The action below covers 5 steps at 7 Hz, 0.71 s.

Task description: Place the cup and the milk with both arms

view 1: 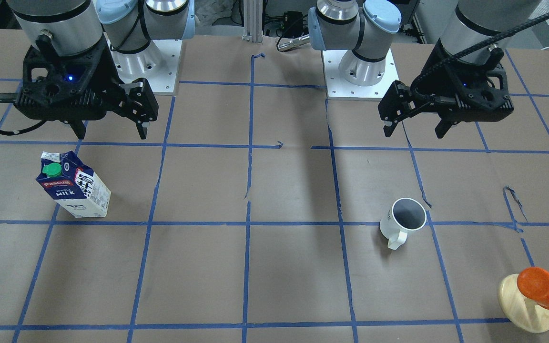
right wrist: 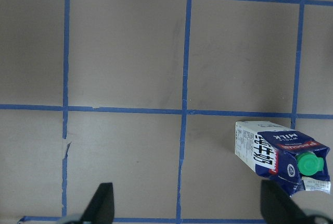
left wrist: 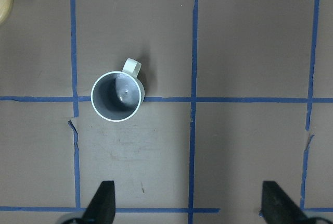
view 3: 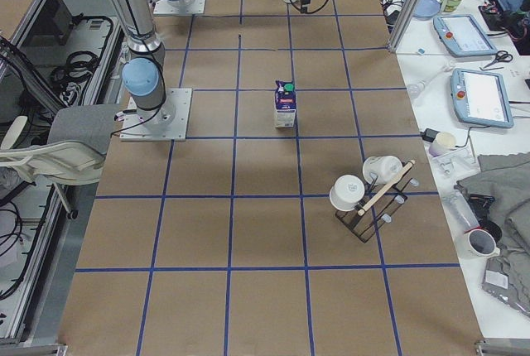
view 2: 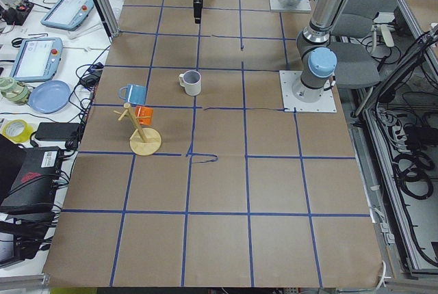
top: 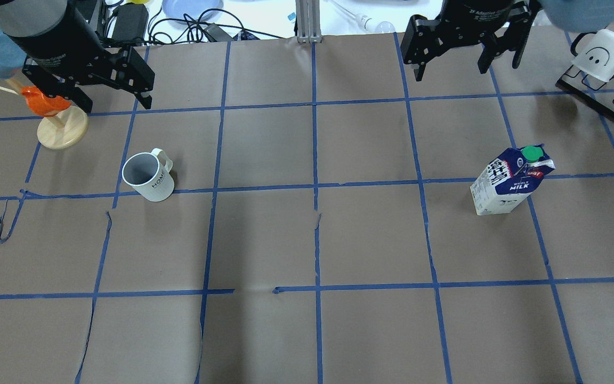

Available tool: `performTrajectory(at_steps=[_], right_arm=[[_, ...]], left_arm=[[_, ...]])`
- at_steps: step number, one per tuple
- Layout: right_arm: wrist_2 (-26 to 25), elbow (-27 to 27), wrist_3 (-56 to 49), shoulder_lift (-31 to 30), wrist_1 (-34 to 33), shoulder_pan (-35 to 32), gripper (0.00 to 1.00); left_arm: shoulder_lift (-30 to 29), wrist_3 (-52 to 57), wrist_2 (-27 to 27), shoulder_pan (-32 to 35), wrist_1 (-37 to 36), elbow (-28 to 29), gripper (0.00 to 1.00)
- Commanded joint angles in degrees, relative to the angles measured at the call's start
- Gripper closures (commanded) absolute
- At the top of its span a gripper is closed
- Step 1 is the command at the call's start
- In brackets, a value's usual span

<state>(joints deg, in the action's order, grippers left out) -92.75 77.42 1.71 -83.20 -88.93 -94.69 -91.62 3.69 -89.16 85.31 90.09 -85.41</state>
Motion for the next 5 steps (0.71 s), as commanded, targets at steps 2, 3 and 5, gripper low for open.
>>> performTrajectory(at_steps=[2, 3, 5], right_arm=[[0.64, 0.36, 0.05, 0.06, -2.72, 0.30, 0.00], [0.47, 0.62, -0.13, 0.06, -2.91, 0.39, 0.00], [0.38, 0.71, -0.04, 0.06, -2.83, 0.30, 0.00]], left_arm=[[-0.14, 0.00, 0.04, 0.04, 0.00, 0.24, 0.00], [-0.14, 0.00, 0.04, 0.04, 0.00, 0.33, 0.00], [0.47, 0.00, -0.05, 0.12, 0.43, -0.20, 0.00]])
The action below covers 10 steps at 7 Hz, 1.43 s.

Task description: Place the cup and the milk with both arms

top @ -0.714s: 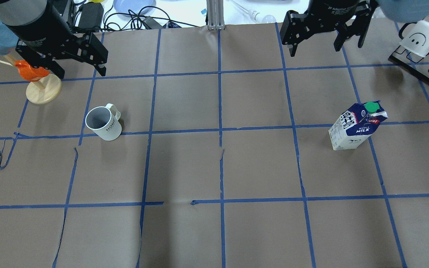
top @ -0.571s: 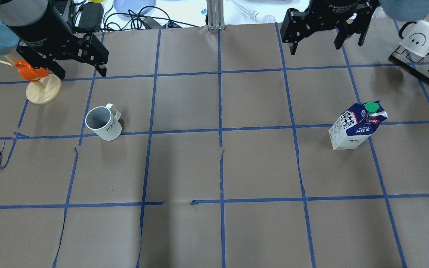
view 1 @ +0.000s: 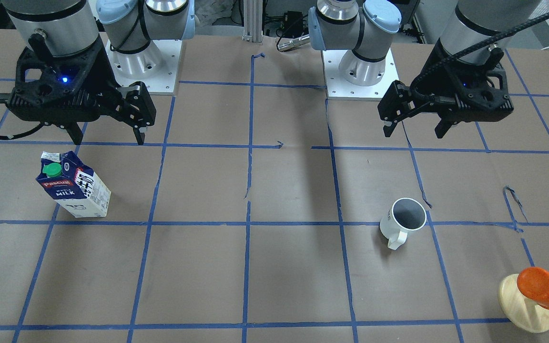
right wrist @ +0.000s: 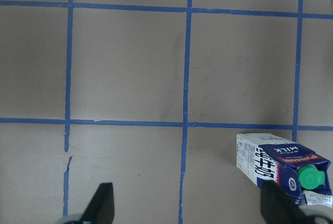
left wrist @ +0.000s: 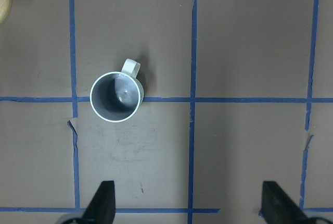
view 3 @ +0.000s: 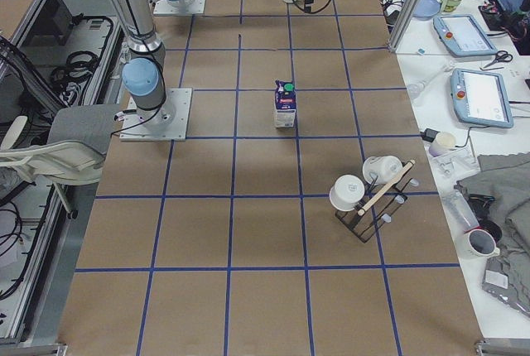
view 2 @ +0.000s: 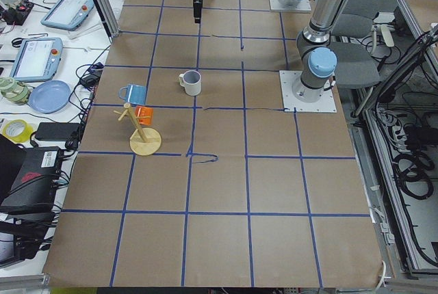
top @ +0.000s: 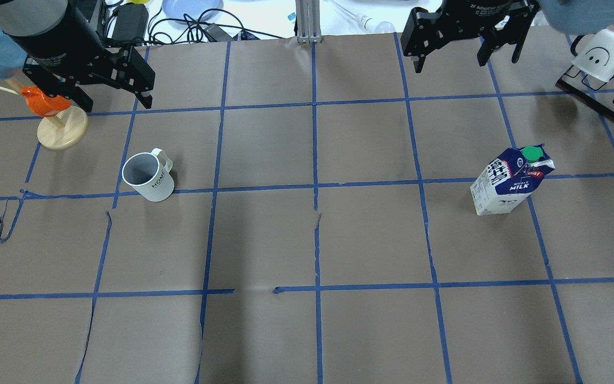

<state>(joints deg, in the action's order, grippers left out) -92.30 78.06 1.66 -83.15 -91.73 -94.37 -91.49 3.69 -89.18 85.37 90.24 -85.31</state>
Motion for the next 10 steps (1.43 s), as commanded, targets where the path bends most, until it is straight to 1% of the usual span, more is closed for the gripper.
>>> performTrajectory(at_steps=[1, 8, 9, 10], right_arm=[[0.01, 0.07, -0.08, 0.01, -0.03, -0.03, 0.00], [-0.07, 0.07, 0.01, 0.09, 0.41, -0.03, 0.00], [-0.07, 0.07, 0.01, 0.09, 0.50, -0.03, 0.00], [0.01, 0.51, 0.01, 0.01, 0.50, -0.11, 0.00]], left_arm=[[0.26, 0.00, 0.06, 0.06, 0.29, -0.12, 0.00], [0.87, 0.09, -0.12, -0.11, 0.90, -0.38, 0.00], [0.70, 0.78, -0.46, -0.90, 0.56, -0.38, 0.00], [-1.04, 0.70, -0.12, -1.69, -0.14, -0.73, 0.00]])
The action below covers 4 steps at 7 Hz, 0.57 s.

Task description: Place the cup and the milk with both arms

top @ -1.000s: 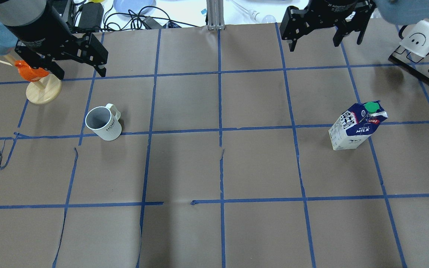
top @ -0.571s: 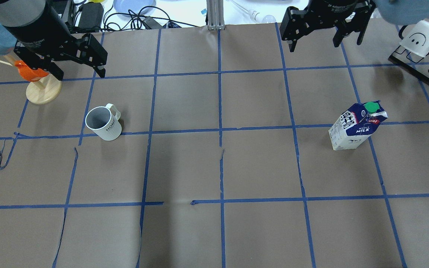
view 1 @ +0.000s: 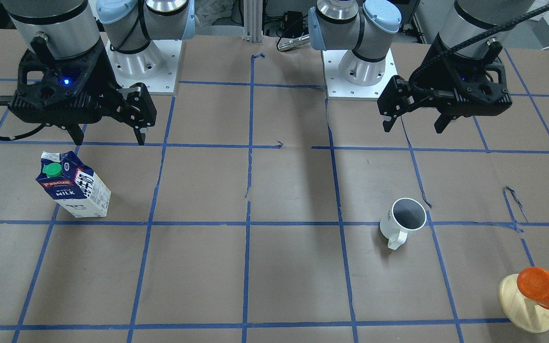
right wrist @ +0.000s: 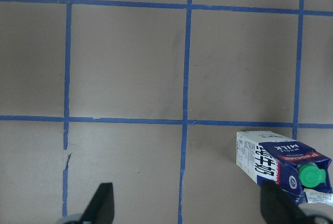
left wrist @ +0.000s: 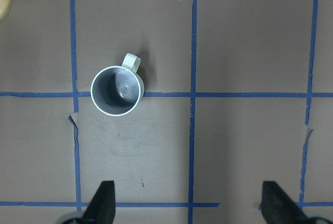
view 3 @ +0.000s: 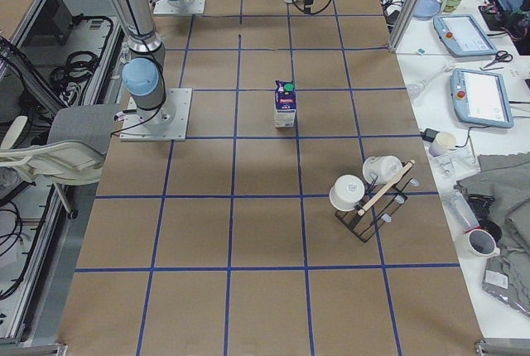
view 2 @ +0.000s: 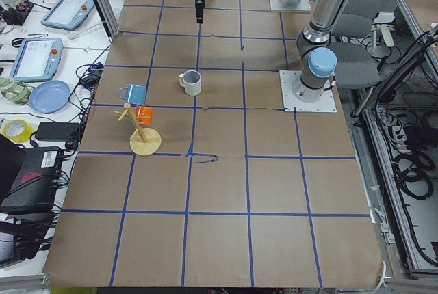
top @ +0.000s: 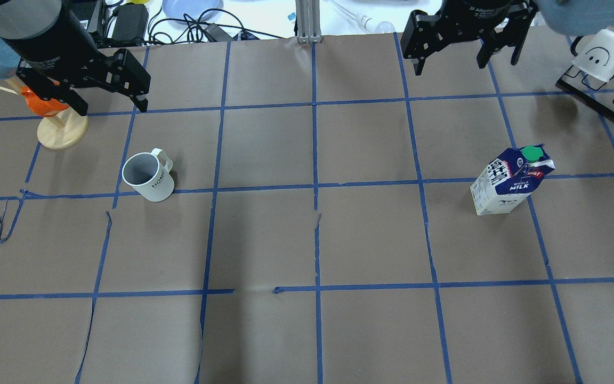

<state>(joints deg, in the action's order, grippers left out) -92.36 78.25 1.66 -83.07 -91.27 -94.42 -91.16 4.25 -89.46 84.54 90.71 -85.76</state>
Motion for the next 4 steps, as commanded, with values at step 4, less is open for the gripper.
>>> performTrajectory(at_steps=[4], right_arm=[[0.16, 1.11, 0.01, -0.25, -0.22, -0.15, 0.00]], left_arm=[[-11.03, 4.88, 1.39, -3.50, -31.47, -19.05, 0.00]])
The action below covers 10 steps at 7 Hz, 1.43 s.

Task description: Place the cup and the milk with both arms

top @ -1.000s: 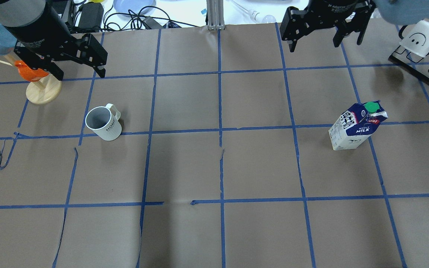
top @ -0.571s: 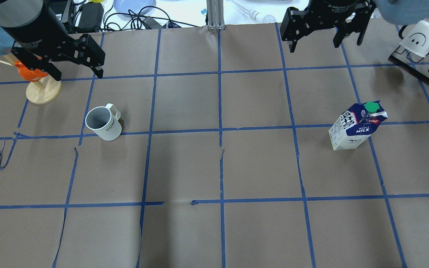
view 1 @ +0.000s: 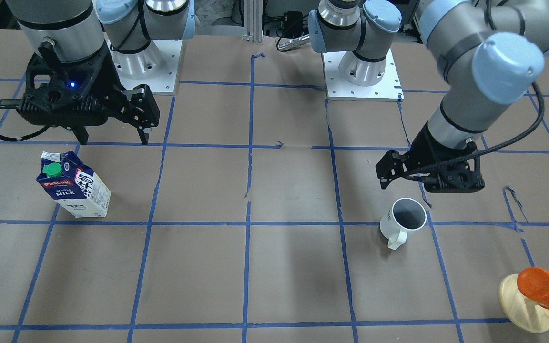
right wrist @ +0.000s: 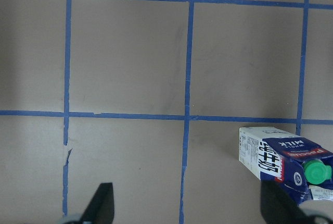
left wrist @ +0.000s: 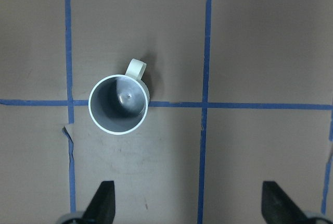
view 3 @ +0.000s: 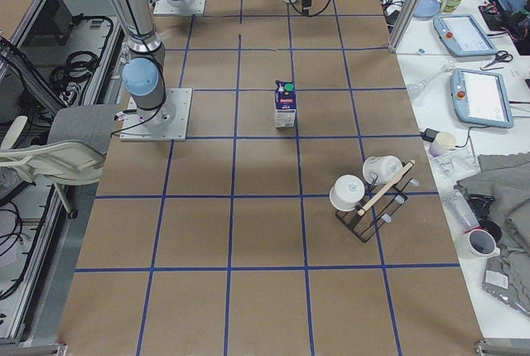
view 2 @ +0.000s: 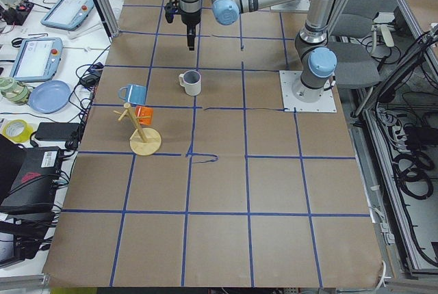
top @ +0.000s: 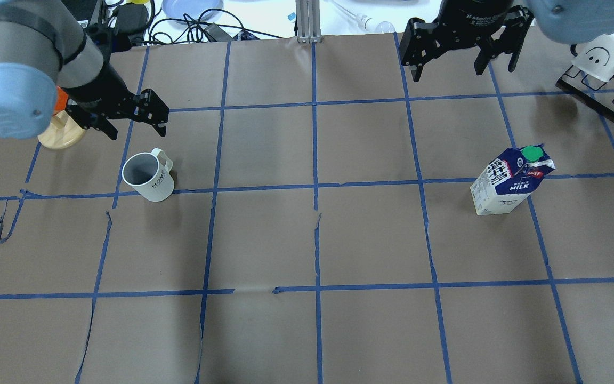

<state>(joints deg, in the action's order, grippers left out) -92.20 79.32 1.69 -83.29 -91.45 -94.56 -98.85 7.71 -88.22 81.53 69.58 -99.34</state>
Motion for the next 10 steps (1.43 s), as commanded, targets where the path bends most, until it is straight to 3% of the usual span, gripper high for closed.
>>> performTrajectory(at_steps=[1, 2, 3, 4, 5, 7, 10], right_arm=[[0.00, 0.04, 0.06, -0.03, -0.04, -0.01, 0.00], [0.00, 0.04, 0.07, -0.03, -0.04, -0.01, 0.00], [-0.08, 0.04, 0.07, -0.03, 0.04, -0.01, 0.00], [-0.08, 0.13, 0.07, -0.03, 0.22, -0.01, 0.00], [-0.08, 0.13, 0.07, -0.03, 0.22, -0.01, 0.00], [-0.08, 0.13, 0.07, -0.03, 0.31, -0.01, 0.00], [-0.08, 0.13, 0.07, -0.03, 0.13, -0.10, 0.00]], left_arm=[[-5.63, 1.77, 0.15, -1.02, -12.25, -6.73, 0.00], [-7.57, 1.78, -0.02, -1.20, -12.27, -6.92, 0.02], [-8.55, 1.95, -0.37, -1.28, -12.36, -7.01, 0.11], [-9.60, 1.52, -0.37, -1.29, -12.27, -7.01, 0.27], [-10.13, 1.60, -0.29, -1.29, -12.27, -7.01, 0.55], [-10.32, 1.08, -0.37, -1.29, -12.36, -7.10, 0.90], [-7.69, -1.82, -2.90, -0.50, -11.49, -5.36, 0.95]])
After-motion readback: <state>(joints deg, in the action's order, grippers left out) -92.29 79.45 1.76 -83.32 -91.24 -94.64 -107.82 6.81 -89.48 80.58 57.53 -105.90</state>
